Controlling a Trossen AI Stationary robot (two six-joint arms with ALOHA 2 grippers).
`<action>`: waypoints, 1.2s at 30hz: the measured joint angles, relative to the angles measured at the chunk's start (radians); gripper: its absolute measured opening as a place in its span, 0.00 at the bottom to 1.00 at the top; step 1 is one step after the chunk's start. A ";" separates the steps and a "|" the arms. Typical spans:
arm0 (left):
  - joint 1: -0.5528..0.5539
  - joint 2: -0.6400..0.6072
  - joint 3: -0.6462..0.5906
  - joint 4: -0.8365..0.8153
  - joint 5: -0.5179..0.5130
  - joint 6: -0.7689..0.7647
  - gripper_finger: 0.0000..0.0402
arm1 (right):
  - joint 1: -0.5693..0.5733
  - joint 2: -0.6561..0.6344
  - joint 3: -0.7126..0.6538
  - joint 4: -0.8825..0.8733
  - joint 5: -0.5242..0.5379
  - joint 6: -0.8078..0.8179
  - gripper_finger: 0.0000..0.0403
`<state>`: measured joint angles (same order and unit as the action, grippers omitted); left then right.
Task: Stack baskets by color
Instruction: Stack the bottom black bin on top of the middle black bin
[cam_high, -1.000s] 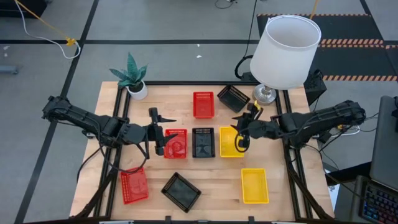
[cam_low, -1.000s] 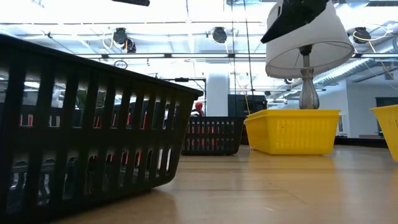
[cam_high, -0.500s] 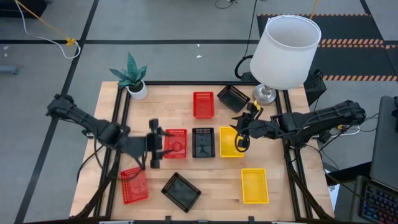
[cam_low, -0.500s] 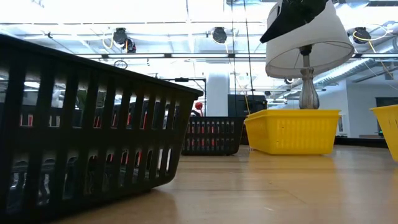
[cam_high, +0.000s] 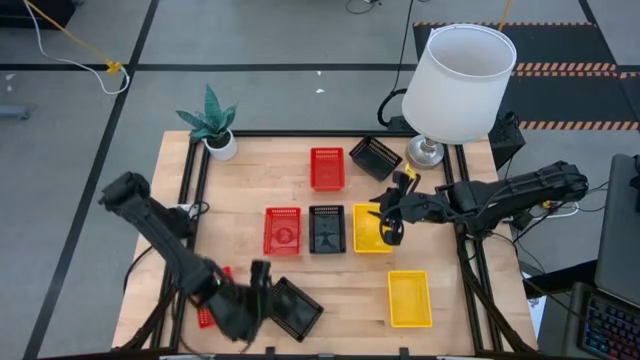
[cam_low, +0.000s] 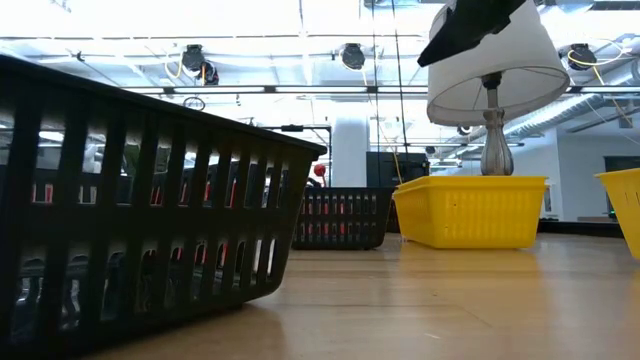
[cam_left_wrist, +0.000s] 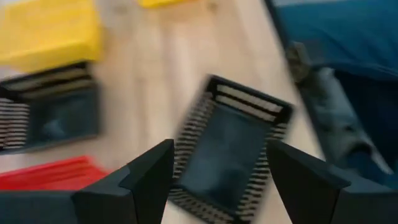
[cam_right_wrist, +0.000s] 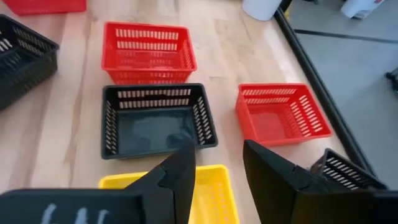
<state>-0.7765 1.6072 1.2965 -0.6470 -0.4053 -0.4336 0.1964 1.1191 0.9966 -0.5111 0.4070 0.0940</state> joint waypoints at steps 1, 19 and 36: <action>-0.013 0.031 0.020 0.001 0.018 -0.008 0.64 | 0.002 0.000 0.000 0.002 -0.002 0.001 0.32; -0.039 0.305 0.136 -0.054 0.173 0.099 0.60 | 0.002 0.000 0.000 0.022 -0.017 -0.025 0.32; -0.021 0.342 0.100 -0.053 0.188 0.234 0.03 | 0.002 0.000 0.000 0.043 -0.017 -0.031 0.32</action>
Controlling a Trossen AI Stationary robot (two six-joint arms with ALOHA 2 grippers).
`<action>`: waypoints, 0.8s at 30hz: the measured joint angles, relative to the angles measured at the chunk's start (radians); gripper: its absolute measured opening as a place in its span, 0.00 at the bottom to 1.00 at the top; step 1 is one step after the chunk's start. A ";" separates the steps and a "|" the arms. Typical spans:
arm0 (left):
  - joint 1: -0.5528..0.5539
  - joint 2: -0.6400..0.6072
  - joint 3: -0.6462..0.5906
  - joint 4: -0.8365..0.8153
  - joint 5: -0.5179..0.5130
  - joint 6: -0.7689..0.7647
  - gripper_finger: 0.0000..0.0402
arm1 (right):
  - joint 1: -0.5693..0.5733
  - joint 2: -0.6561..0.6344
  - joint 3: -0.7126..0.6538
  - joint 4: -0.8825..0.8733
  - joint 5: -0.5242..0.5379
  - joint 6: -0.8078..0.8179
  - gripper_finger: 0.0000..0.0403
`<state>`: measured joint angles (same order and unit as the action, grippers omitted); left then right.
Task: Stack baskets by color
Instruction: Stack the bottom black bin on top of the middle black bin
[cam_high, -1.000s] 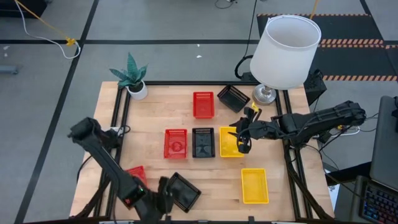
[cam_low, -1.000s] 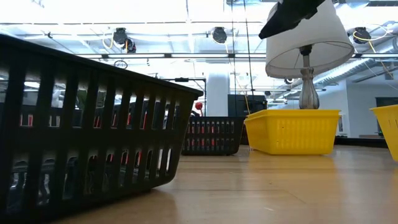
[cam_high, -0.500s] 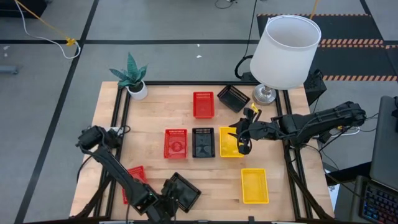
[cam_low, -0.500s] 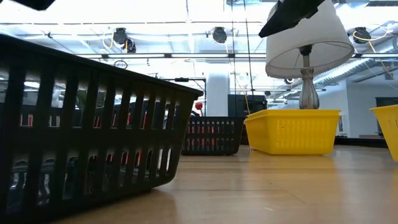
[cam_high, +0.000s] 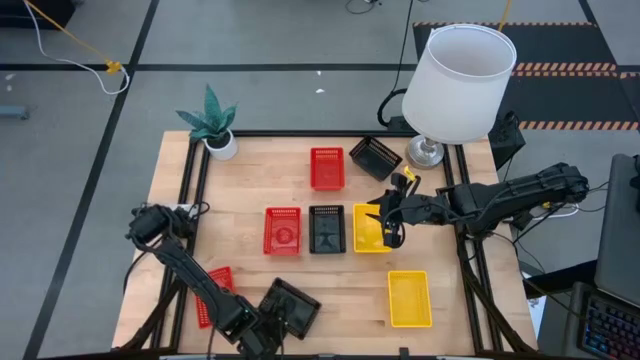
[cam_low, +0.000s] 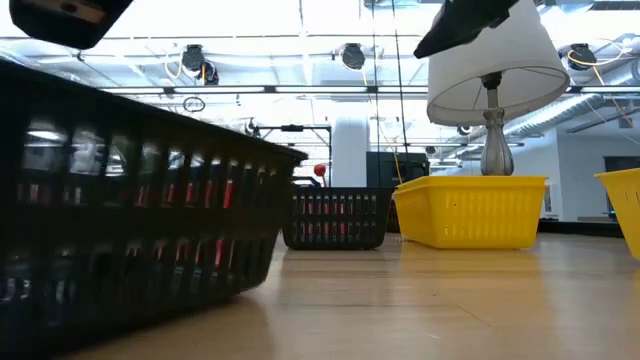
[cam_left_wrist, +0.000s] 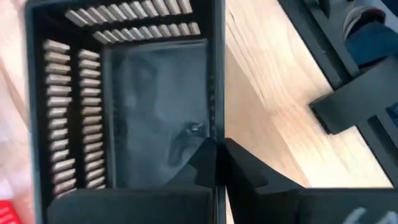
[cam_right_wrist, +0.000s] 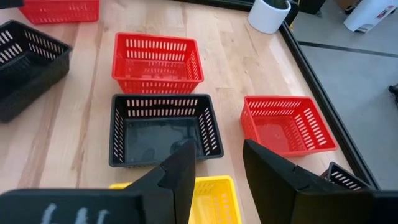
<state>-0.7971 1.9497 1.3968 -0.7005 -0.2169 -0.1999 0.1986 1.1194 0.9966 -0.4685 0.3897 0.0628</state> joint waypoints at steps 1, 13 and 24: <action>0.000 -0.003 0.000 0.001 0.000 0.003 0.03 | 0.000 0.000 0.000 0.004 0.000 -0.002 0.32; 0.006 -0.066 0.171 -0.135 0.003 0.275 0.03 | 0.001 0.000 0.000 0.043 -0.044 -0.031 0.32; 0.069 -0.140 0.282 -0.335 -0.127 0.791 0.03 | 0.053 -0.002 0.000 0.039 -0.055 -0.094 0.32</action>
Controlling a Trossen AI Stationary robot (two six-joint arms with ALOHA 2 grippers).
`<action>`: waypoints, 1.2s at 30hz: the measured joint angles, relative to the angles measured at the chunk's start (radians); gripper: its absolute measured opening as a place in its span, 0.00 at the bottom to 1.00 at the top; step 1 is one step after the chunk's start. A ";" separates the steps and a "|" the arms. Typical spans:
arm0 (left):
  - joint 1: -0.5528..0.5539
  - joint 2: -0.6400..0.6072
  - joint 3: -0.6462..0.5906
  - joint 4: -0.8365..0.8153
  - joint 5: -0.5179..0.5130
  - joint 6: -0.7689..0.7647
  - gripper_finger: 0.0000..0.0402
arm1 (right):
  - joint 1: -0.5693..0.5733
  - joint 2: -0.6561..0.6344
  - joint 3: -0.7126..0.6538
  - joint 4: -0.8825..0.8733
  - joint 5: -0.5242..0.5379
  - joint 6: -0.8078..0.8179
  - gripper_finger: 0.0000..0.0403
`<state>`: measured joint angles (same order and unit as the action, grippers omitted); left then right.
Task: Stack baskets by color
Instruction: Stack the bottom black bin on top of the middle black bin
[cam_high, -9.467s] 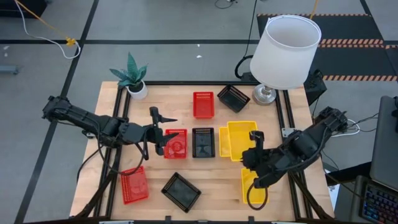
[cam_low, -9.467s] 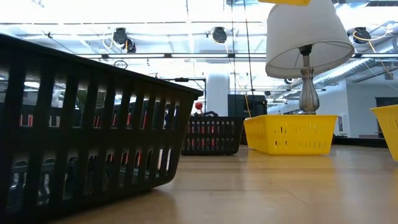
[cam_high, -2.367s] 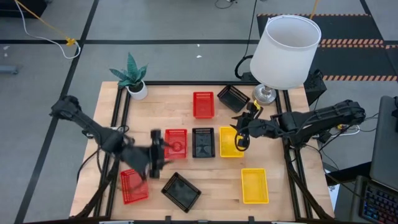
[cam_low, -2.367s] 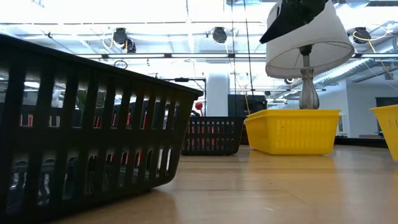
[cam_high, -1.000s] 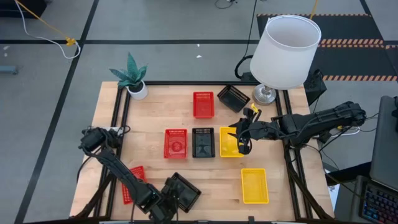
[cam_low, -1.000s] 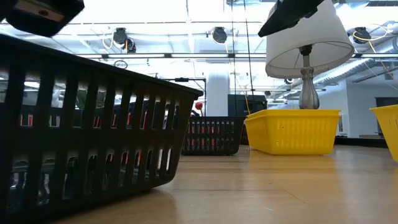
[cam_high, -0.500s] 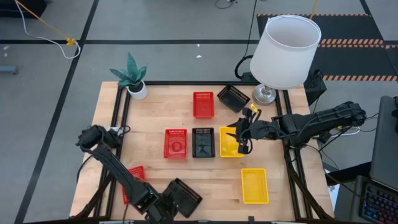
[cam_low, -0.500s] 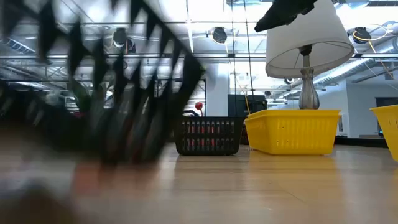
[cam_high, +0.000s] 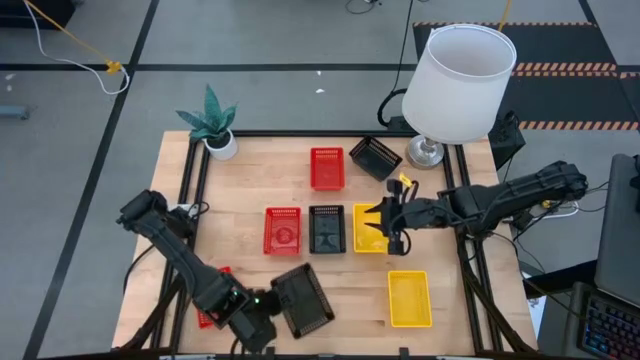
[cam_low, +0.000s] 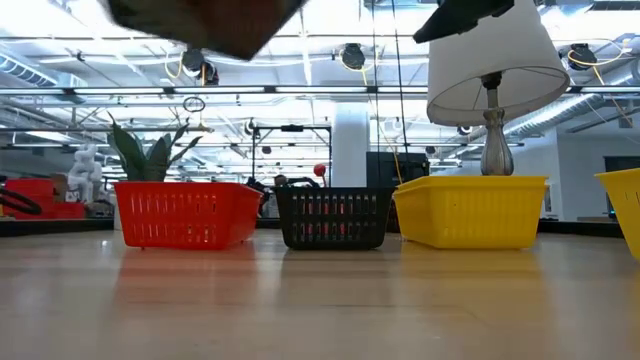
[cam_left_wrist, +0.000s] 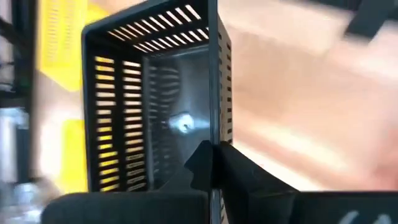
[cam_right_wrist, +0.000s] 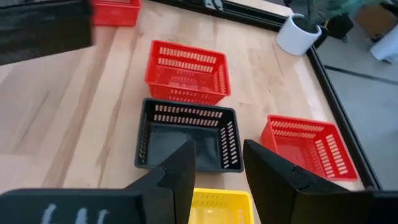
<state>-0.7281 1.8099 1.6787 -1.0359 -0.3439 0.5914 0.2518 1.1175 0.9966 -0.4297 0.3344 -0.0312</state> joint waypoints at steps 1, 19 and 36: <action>0.013 -0.009 0.000 -0.006 -0.010 0.033 0.02 | 0.008 -0.002 0.000 0.000 0.000 -0.005 0.32; 0.329 -0.040 0.000 -0.032 -0.051 0.293 0.03 | 0.246 0.117 0.141 0.001 -0.103 0.012 0.32; 0.340 -0.039 -0.069 0.141 -0.130 0.241 0.03 | 0.221 0.274 0.190 -0.001 -0.021 -0.087 0.32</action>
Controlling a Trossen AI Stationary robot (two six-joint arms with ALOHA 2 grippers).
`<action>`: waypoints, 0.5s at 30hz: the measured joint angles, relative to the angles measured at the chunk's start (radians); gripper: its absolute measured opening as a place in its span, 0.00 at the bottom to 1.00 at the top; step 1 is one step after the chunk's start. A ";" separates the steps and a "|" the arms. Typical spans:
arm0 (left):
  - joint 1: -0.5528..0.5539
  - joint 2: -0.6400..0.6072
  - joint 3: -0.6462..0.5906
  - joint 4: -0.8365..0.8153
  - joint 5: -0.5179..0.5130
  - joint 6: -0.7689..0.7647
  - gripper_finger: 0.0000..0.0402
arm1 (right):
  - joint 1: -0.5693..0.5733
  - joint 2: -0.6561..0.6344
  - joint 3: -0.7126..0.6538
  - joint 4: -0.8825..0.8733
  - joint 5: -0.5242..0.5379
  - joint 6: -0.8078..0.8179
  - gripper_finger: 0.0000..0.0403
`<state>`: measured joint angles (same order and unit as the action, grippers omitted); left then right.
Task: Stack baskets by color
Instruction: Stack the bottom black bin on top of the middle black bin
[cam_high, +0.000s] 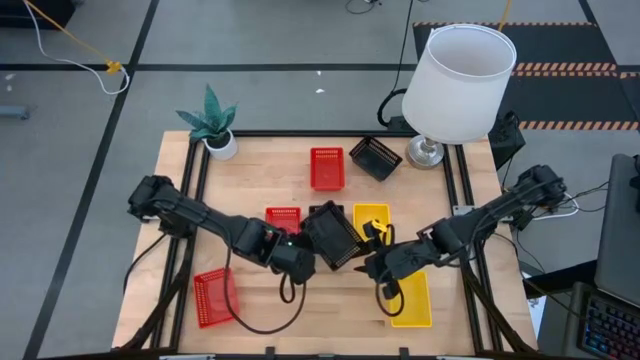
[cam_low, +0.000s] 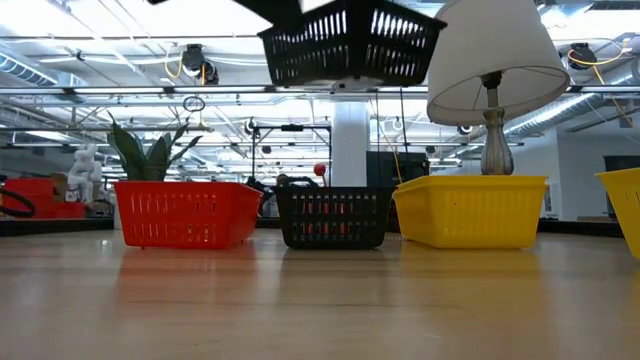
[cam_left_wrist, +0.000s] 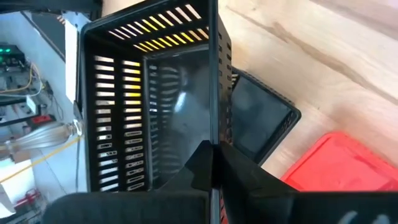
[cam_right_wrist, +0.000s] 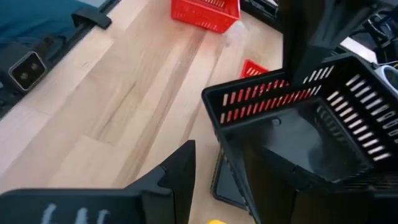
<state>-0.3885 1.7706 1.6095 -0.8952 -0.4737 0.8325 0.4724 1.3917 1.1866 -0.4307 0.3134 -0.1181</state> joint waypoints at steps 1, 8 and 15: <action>-0.001 0.000 -0.012 0.009 -0.005 0.000 0.03 | 0.000 0.006 0.000 0.000 0.000 0.000 0.32; -0.002 0.000 -0.038 0.034 -0.013 0.019 0.02 | -0.026 0.054 0.000 0.000 -0.001 -0.020 0.32; -0.011 0.000 -0.038 0.034 -0.027 0.004 0.03 | -0.065 0.076 -0.002 -0.002 -0.024 -0.053 0.30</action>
<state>-0.3997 1.7710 1.5715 -0.8616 -0.5007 0.8364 0.4071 1.4673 1.1847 -0.4326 0.2893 -0.1709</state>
